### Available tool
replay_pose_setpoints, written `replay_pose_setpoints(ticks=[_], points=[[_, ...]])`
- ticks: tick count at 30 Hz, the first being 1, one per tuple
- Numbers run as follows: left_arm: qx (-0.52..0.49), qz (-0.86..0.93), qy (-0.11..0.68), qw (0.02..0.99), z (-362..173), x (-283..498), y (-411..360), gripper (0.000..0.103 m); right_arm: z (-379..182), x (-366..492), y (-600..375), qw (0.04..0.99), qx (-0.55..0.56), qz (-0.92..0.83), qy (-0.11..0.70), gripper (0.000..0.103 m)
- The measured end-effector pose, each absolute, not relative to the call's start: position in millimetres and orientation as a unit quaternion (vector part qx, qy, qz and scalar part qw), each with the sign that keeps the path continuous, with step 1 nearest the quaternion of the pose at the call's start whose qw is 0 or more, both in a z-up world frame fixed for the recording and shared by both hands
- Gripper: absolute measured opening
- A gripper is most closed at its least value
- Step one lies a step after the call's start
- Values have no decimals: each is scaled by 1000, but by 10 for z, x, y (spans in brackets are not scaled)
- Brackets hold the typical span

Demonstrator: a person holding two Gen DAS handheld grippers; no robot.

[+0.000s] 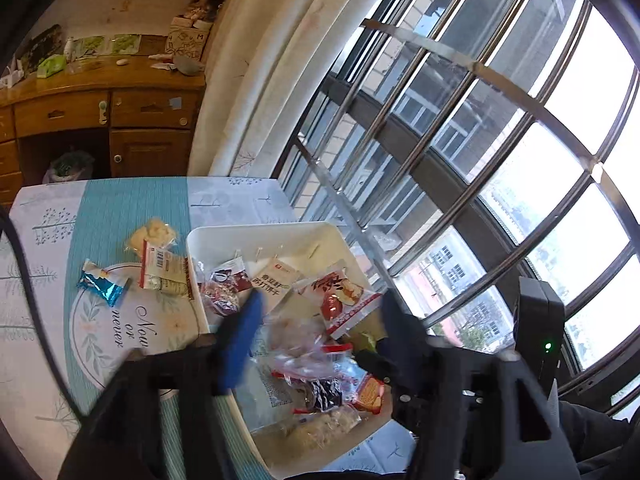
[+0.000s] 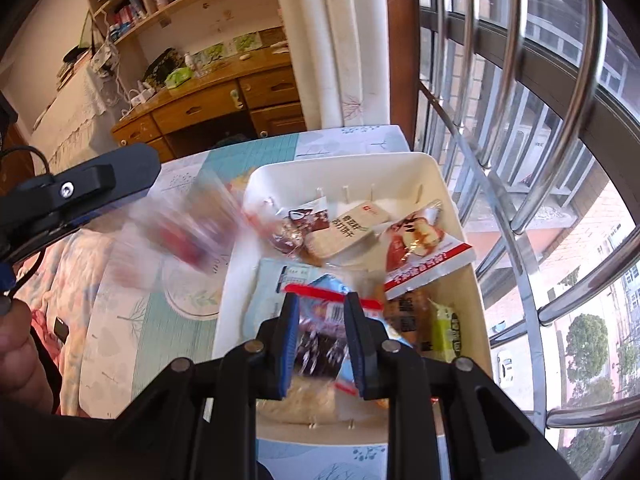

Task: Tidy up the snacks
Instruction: 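Open both tools to drop the bags into the white tray, then move both open tools back over the remaining snacks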

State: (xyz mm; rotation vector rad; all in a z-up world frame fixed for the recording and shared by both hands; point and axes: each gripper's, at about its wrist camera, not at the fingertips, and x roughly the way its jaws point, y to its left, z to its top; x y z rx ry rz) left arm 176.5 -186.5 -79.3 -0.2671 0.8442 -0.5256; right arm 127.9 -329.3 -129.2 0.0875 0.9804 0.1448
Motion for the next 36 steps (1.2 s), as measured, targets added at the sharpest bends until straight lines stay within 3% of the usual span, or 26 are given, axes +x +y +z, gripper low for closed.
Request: replay_pose_setpoints(ticks=[4, 12, 22, 36], points=[[-122, -232, 409, 874, -810, 1814, -1816, 79, -1343, 1339, -3362, 875, 63, 63, 476, 35], [-127, -179, 444, 869, -931, 1944, -1499, 80, -1497, 1415, -3273, 860, 90, 70, 497, 38], [-86, -136, 484, 860, -1045, 2227, -1028, 81, -1581, 1488, -2960, 853, 110, 69, 505, 50], [-21, -111, 580, 807, -1553, 2850, -391, 82, -1498, 2039, -2178, 874, 20, 97, 477, 53]])
